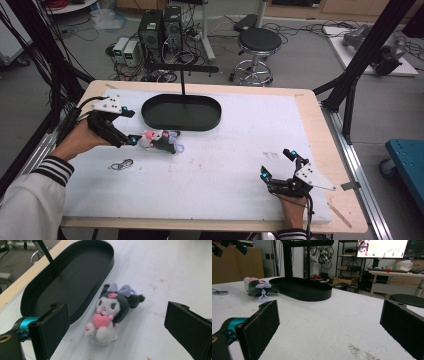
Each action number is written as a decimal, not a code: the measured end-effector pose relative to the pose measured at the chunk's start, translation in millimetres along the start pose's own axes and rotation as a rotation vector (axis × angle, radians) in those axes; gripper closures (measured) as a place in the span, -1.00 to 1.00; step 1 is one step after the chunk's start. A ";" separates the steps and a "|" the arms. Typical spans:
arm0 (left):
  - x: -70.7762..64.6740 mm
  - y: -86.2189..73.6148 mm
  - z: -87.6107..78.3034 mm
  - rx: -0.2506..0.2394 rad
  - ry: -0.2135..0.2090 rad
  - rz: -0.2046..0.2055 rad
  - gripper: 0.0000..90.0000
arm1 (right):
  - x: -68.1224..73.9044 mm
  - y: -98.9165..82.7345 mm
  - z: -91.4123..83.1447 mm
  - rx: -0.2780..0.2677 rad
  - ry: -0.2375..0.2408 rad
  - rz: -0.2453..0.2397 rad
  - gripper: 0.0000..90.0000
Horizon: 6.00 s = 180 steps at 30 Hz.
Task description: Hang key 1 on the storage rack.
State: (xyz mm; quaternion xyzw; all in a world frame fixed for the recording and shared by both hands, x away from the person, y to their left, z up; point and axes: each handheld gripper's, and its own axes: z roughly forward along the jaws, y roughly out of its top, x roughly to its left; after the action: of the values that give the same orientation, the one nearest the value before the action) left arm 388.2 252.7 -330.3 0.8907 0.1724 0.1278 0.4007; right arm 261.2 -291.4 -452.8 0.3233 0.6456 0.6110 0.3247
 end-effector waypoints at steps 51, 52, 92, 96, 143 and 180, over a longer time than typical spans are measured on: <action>25.7 -14.0 91.9 0.357 -0.115 0.021 -0.78 | -1.1 -0.7 -2.0 -0.018 -0.002 0.024 -0.96; 26.4 -14.5 92.2 0.363 -0.116 0.024 -0.76 | -1.0 -0.7 -2.0 -0.016 -0.003 0.023 -0.96; 18.5 -10.3 84.3 0.358 -0.037 0.178 0.17 | -1.4 -0.8 -2.0 -0.018 -0.003 0.022 -0.96; 17.2 -2.9 75.4 0.289 -0.025 0.170 0.17 | -1.5 -0.8 -1.9 -0.019 -0.003 0.022 -0.96; 15.2 41.6 16.2 -0.210 0.357 -0.182 0.16 | -1.4 -0.8 -2.2 -0.016 -0.005 0.025 -0.96; 37.8 63.3 33.7 -0.266 0.470 -0.319 0.16 | -2.6 -0.9 -2.1 -0.023 -0.005 0.027 -0.96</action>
State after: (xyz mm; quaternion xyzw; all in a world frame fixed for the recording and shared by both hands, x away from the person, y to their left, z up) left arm 447.8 206.4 -300.8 0.7383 0.3797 0.2873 0.4777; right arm 261.0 -294.8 -453.5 0.3296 0.6334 0.6218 0.3218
